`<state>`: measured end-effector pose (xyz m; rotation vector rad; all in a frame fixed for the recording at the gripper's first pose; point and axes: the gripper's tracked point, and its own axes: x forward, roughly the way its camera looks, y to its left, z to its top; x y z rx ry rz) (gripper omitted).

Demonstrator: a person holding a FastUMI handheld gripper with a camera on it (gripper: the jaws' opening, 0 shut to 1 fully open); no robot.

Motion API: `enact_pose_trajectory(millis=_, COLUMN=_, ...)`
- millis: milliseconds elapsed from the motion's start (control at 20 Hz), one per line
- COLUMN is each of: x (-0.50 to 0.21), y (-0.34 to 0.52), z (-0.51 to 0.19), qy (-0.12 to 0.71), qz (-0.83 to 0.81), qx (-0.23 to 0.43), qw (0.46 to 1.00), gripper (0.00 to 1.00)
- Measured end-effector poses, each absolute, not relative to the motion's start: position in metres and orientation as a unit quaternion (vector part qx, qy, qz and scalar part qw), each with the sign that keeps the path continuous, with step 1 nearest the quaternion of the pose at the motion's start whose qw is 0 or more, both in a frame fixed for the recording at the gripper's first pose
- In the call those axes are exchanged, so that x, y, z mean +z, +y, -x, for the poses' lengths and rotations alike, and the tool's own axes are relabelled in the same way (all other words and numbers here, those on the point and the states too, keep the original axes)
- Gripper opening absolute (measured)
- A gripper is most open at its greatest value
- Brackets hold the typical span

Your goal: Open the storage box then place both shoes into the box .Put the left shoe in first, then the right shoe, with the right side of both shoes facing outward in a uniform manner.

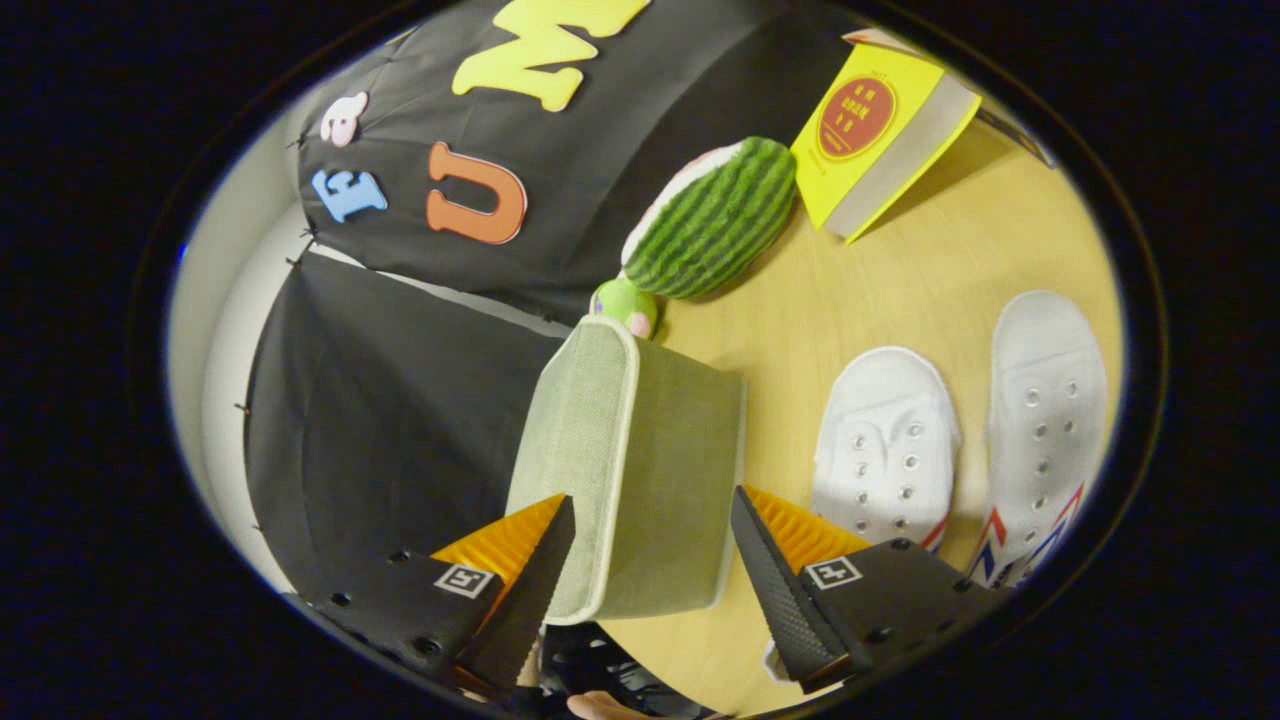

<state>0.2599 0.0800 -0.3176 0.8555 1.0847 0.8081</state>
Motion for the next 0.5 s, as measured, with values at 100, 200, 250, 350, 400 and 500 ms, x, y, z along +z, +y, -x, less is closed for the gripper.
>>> enact_pose_trajectory(millis=100, x=-0.316, y=0.102, z=-0.261, qy=0.503, qz=-0.404, qx=0.389, qw=0.658, gripper=0.97)
enact_pose_trajectory(millis=200, x=-0.314, y=0.121, z=-0.254, qy=0.515, qz=-0.404, qx=0.426, qw=0.624, gripper=0.97)
enact_pose_trajectory(millis=250, x=-0.316, y=0.125, z=-0.253, qy=0.517, qz=-0.402, qx=0.434, qw=0.619, gripper=0.92)
enact_pose_trajectory(millis=350, x=-0.311, y=0.132, z=-0.255, qy=0.512, qz=-0.420, qx=0.444, qw=0.603, gripper=0.82)
enact_pose_trajectory(millis=400, x=-0.309, y=0.133, z=-0.255, qy=0.510, qz=-0.429, qx=0.447, qw=0.597, gripper=0.75)
enact_pose_trajectory(millis=500, x=-0.311, y=0.129, z=-0.259, qy=0.503, qz=-0.435, qx=0.442, qw=0.601, gripper=0.54)
